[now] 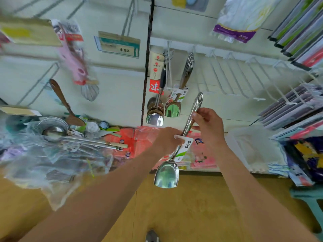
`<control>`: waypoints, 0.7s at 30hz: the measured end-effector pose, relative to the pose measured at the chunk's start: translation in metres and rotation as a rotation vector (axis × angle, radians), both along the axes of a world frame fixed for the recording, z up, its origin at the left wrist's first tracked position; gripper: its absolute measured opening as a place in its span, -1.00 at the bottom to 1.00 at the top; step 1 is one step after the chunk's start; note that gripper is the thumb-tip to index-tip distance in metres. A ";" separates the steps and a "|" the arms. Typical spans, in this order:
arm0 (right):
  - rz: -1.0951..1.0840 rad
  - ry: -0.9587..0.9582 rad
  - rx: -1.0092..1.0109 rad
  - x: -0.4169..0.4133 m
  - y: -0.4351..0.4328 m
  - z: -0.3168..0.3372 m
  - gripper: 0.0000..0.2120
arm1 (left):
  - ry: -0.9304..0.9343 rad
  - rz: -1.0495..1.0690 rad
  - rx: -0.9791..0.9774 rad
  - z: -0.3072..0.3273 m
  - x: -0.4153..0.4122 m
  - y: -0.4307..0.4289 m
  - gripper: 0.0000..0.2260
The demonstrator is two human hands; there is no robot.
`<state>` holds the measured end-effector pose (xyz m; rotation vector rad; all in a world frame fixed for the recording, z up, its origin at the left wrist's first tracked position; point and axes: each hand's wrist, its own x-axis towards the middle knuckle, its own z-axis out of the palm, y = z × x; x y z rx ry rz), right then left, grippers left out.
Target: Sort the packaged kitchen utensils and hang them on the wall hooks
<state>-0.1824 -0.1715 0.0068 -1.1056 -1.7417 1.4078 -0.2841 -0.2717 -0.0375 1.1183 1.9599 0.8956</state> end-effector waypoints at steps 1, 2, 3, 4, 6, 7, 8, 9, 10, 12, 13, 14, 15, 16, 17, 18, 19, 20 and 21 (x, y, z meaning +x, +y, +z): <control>0.016 -0.001 -0.002 0.002 -0.002 0.001 -0.88 | -0.009 0.009 0.005 -0.002 0.001 0.000 -0.81; 0.029 -0.001 0.002 0.004 -0.004 0.001 -0.88 | -0.011 0.013 0.025 -0.005 0.003 -0.001 -0.83; 0.042 -0.006 0.016 0.007 -0.007 0.002 -0.87 | -0.009 0.010 0.041 -0.009 0.004 -0.002 -0.86; 0.057 -0.011 0.034 0.009 -0.011 0.001 -0.86 | 0.004 0.003 0.043 -0.012 0.005 -0.006 -0.91; 0.097 -0.023 0.044 0.008 -0.023 -0.005 -0.83 | 0.023 0.011 0.047 -0.018 0.004 -0.019 -0.83; 0.127 -0.027 0.029 0.004 -0.032 -0.008 -0.82 | 0.024 0.022 0.050 -0.022 0.002 -0.029 -0.79; 0.162 -0.038 0.024 -0.003 -0.043 -0.011 -0.81 | 0.021 0.045 0.055 -0.024 -0.002 -0.042 -0.81; 0.203 -0.053 0.042 -0.012 -0.054 -0.013 -0.81 | 0.015 0.075 0.059 -0.026 -0.008 -0.056 -0.83; 0.253 -0.073 0.078 -0.023 -0.067 -0.014 -0.83 | 0.003 0.115 0.055 -0.027 -0.014 -0.073 -0.83; 0.352 -0.091 0.129 -0.050 -0.098 -0.015 -0.86 | -0.052 0.209 0.040 -0.032 -0.035 -0.110 -0.82; 0.394 -0.090 0.138 -0.065 -0.117 -0.014 -0.86 | -0.074 0.254 0.045 -0.033 -0.046 -0.130 -0.79; 0.435 -0.085 0.145 -0.081 -0.136 -0.013 -0.86 | -0.089 0.295 0.053 -0.032 -0.059 -0.152 -0.76; 0.474 -0.079 0.158 -0.097 -0.158 -0.011 -0.87 | -0.099 0.327 0.057 -0.030 -0.072 -0.175 -0.77; 0.515 -0.072 0.170 -0.114 -0.179 -0.008 -0.86 | -0.096 0.361 0.047 -0.026 -0.084 -0.200 -0.81; 0.560 -0.067 0.183 -0.131 -0.202 -0.006 -0.86 | -0.101 0.398 0.046 -0.023 -0.096 -0.225 -0.84; 0.606 -0.064 0.200 -0.148 -0.225 -0.004 -0.86 | -0.117 0.442 0.055 -0.019 -0.107 -0.251 -0.85; 0.652 -0.064 0.216 -0.164 -0.248 -0.001 -0.86 | -0.141 0.491 0.075 -0.015 -0.118 -0.277 -0.81; 0.695 -0.058 0.229 -0.180 -0.273 0.003 -0.86 | -0.150 0.541 0.087 -0.010 -0.129 -0.304 -0.76; 0.732 -0.052 0.236 -0.196 -0.298 0.007 -0.86 | -0.152 0.587 0.092 -0.006 -0.140 -0.331 -0.77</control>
